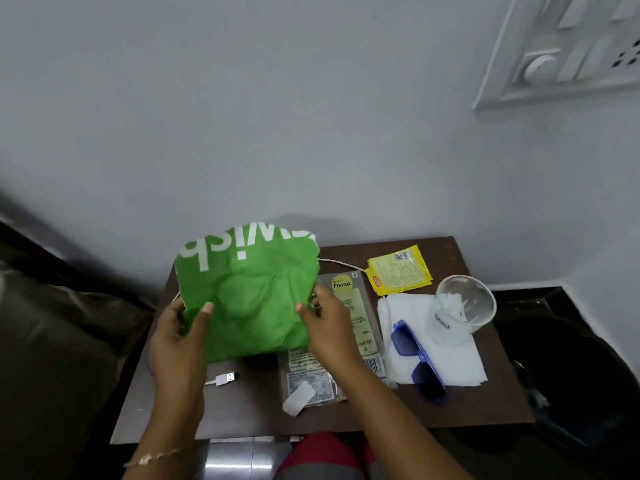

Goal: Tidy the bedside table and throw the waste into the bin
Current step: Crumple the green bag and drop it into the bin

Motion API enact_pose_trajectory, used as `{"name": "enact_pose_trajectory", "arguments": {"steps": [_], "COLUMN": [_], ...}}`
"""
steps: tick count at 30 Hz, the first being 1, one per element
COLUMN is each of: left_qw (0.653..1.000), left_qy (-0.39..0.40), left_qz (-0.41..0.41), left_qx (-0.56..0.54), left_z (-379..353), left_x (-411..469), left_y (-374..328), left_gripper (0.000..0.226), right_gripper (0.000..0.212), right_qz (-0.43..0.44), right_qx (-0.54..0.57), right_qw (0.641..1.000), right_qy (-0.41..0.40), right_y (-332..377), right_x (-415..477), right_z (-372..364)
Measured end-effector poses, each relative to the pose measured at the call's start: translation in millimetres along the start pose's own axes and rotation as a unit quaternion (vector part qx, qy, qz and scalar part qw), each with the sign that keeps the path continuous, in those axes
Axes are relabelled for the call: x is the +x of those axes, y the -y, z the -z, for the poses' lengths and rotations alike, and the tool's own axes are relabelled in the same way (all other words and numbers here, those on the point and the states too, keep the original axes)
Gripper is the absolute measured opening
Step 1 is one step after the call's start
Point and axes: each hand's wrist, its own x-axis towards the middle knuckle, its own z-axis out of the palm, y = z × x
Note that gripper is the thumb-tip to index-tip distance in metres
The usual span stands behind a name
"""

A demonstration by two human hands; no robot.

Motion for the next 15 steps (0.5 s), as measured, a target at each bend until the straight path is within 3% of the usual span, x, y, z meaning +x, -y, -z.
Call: {"name": "enact_pose_trajectory", "arguments": {"steps": [4, 7, 9, 15], "left_qw": [0.996, 0.99, 0.984, 0.951], "left_qy": [-0.002, 0.048, 0.103, 0.262], "left_qz": [-0.048, -0.073, -0.079, -0.075], "left_qx": [-0.073, -0.109, -0.124, -0.144], "left_z": [-1, -18, -38, -126], "left_x": [-28, -53, -71, -125], "left_y": [-52, -97, -120, -132], "left_gripper": [0.013, 0.04, 0.042, 0.034], "right_gripper": [0.013, 0.017, 0.018, 0.017], "right_qz": [0.08, 0.123, 0.14, 0.106], "right_qx": [0.104, 0.158, 0.185, 0.163], "right_qw": [0.99, 0.977, 0.965, 0.899], "right_qy": [-0.05, -0.078, -0.123, -0.392], "right_y": [37, 62, 69, 31], "right_x": [-32, -58, -73, -106], "right_z": [49, 106, 147, 276]}}
